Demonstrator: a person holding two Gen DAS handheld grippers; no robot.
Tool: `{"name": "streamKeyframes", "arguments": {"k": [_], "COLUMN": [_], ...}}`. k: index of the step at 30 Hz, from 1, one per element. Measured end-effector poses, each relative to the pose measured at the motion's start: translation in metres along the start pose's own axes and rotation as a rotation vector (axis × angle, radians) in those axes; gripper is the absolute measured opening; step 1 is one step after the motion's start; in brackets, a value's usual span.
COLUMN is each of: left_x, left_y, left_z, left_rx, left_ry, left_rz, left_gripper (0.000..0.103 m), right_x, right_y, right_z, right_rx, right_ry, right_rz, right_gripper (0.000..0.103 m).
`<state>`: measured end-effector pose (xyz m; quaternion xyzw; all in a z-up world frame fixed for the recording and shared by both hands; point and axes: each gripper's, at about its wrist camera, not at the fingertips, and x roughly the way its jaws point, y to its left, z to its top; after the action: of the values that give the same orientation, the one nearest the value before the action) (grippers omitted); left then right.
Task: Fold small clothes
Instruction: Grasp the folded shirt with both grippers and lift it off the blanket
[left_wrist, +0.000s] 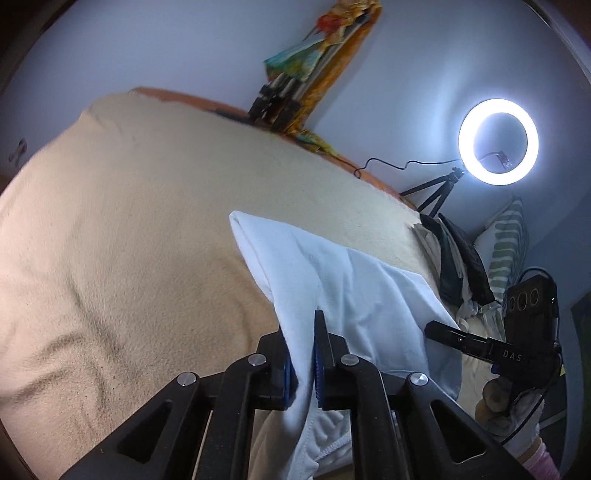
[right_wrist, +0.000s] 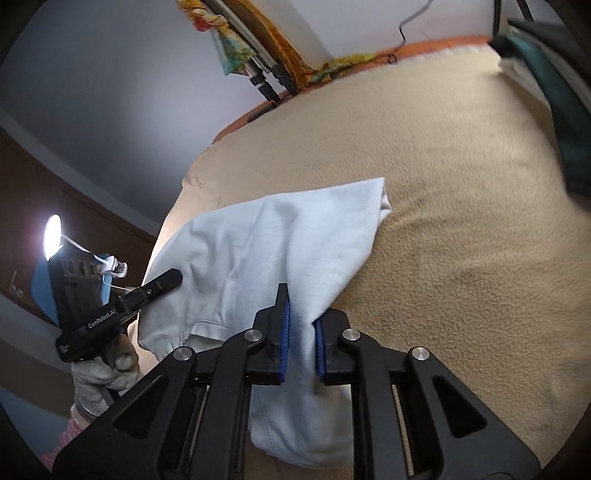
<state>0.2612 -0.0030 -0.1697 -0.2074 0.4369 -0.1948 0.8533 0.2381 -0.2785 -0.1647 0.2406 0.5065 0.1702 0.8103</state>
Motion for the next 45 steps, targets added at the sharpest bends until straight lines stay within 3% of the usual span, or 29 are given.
{"name": "streamKeyframes", "arguments": {"k": [7,15,27,45], "left_x": [-0.015,-0.01,0.05,0.17], "left_y": [-0.031,-0.077,-0.181,-0.329], "left_z": [-0.001,0.01,0.029,0.065], "left_rx": [0.051,0.063,0.188,0.316], "left_ry": [-0.024,-0.036,-0.027,-0.037], "left_rz": [-0.033,-0.122,-0.203,-0.276], "left_gripper": [0.006,0.006,0.006,0.005], "right_x": [-0.029,-0.074,-0.153,-0.253], "right_y": [0.033,0.031,-0.045,-0.149], "right_z": [0.002,0.017,0.043,0.124], "right_rx": [-0.123,-0.162,-0.113,-0.126], "right_ry": [-0.055,-0.132,-0.235,-0.351], "right_rz": [-0.056,-0.092,-0.169,-0.399], "right_gripper": [0.012,0.012,0.012,0.011]}}
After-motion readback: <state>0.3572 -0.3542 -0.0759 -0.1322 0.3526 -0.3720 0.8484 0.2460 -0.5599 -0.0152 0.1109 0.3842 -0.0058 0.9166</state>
